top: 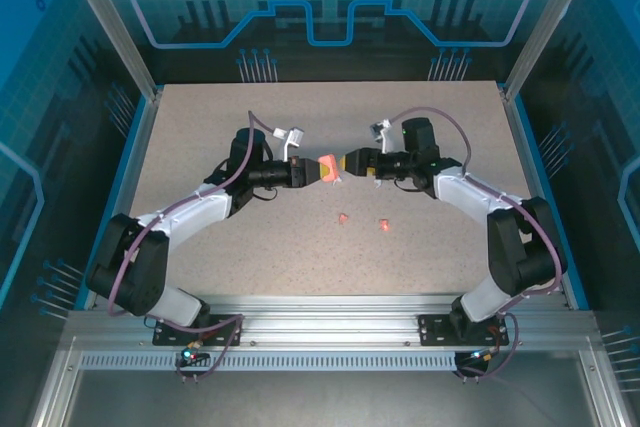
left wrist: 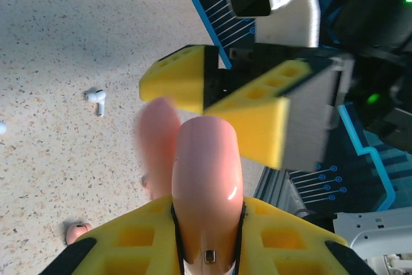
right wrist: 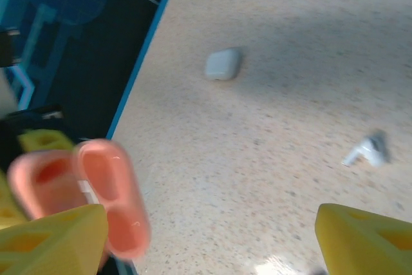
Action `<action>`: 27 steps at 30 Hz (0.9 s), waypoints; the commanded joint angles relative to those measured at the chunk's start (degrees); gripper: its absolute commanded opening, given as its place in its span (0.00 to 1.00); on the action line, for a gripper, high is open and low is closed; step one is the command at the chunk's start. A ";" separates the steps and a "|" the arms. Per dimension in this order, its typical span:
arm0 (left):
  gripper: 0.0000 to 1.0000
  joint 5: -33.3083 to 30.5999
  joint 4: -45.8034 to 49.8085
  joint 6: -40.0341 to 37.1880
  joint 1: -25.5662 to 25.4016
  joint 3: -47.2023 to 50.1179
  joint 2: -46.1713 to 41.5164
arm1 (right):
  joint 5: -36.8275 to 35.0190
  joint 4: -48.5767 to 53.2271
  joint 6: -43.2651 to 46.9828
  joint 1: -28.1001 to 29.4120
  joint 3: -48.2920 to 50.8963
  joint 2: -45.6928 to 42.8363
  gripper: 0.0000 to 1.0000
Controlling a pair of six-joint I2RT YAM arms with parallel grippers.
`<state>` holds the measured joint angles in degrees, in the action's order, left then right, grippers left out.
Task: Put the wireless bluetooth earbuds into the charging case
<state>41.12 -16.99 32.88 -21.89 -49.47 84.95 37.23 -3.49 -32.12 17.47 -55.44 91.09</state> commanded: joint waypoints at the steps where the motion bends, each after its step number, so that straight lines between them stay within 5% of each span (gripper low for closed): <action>1: 0.00 1.77 -1.31 -1.33 0.08 -1.61 -1.55 | -0.80 -0.03 -0.69 -1.34 1.33 0.71 0.84; 10: 0.00 2.72 -4.64 0.66 0.01 -0.47 -0.50 | 4.99 -3.92 -1.96 -1.15 3.93 -5.01 0.81; 17: 0.00 3.88 -5.50 1.57 -0.08 -0.76 -0.57 | 10.05 -5.44 -1.31 0.69 2.13 -2.97 0.61; 27: 0.00 3.70 -6.04 2.01 -0.10 -0.23 -1.24 | 8.43 -4.42 -1.08 3.44 -0.90 0.31 0.50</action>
<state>43.35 -21.32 34.54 -21.91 -49.47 84.90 45.32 -7.62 -33.54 20.36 -54.78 90.19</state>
